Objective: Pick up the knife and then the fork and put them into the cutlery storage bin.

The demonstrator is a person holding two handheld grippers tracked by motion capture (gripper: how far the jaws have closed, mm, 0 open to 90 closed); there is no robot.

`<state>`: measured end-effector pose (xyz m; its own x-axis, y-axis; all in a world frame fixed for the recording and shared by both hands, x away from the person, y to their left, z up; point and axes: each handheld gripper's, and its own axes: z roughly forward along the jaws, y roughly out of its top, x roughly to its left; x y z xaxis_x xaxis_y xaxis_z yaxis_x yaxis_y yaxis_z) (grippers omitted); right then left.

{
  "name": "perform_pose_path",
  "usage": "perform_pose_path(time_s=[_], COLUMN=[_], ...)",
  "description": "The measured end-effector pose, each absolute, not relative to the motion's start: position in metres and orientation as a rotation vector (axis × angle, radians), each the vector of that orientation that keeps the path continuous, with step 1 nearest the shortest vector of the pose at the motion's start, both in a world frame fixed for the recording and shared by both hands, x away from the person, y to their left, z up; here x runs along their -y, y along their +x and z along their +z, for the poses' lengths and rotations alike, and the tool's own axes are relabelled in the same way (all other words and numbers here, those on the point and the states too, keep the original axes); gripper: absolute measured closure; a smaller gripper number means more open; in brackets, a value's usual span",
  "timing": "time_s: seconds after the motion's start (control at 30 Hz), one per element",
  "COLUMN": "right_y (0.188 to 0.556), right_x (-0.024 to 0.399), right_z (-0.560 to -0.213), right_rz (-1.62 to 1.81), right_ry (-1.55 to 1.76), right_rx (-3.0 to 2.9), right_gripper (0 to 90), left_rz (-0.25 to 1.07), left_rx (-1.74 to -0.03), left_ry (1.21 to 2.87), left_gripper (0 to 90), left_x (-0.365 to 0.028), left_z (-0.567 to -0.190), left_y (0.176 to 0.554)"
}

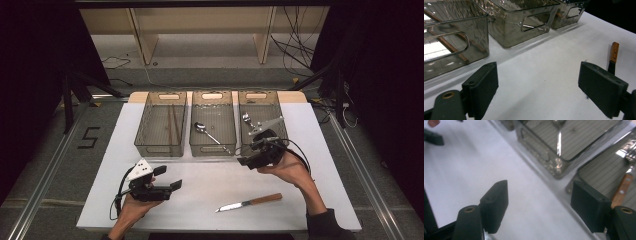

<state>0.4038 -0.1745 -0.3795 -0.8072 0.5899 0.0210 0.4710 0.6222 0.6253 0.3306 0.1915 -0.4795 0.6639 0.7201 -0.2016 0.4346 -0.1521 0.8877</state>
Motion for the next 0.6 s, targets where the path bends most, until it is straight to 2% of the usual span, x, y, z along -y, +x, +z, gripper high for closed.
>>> perform_pose_path(time_s=[0.3,0.6], right_y=[0.376,0.362], right_x=[0.174,0.174], right_z=[-0.398,-0.416], right_rz=[0.907,0.830], right_ry=[0.804,0.767], right_rx=[-2.734,-2.808], right_gripper=[30.8,30.8], left_rz=[0.330,0.330], left_rx=[-0.916,-0.908], left_ry=[1.789,1.793], left_gripper=[16.0,16.0], left_x=[-0.191,-0.191], left_z=[-0.480,-0.480], left_y=[0.330,0.330])
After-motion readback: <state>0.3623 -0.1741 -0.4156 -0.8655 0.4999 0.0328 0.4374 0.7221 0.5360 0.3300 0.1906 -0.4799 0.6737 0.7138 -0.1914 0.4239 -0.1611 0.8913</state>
